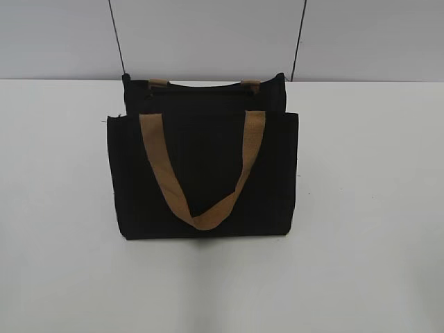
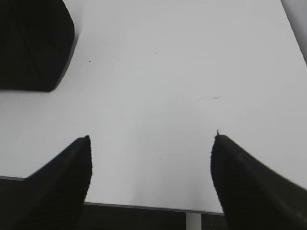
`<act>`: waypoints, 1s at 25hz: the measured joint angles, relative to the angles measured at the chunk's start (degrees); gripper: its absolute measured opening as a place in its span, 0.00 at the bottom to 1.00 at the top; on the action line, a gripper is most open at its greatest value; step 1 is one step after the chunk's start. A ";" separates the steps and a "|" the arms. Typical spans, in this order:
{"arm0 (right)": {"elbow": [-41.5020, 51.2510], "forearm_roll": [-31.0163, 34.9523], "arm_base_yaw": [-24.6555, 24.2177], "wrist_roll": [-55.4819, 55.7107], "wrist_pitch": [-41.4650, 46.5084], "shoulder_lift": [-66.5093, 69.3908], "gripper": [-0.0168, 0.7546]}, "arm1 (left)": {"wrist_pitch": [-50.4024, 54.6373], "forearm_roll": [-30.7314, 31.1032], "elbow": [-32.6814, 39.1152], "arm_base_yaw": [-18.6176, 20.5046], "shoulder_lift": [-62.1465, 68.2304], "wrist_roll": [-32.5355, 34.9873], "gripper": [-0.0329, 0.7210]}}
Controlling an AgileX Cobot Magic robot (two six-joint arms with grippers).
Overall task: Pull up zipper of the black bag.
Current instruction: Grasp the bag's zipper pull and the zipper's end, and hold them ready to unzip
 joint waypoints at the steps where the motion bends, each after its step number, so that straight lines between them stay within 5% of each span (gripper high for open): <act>1: 0.00 0.00 0.00 0.00 0.00 0.00 0.78 | 0.00 0.00 0.00 0.00 0.00 0.00 0.36; 25: 0.00 0.00 0.00 0.00 0.00 0.00 0.78 | 0.00 0.00 0.00 0.00 0.00 0.00 0.36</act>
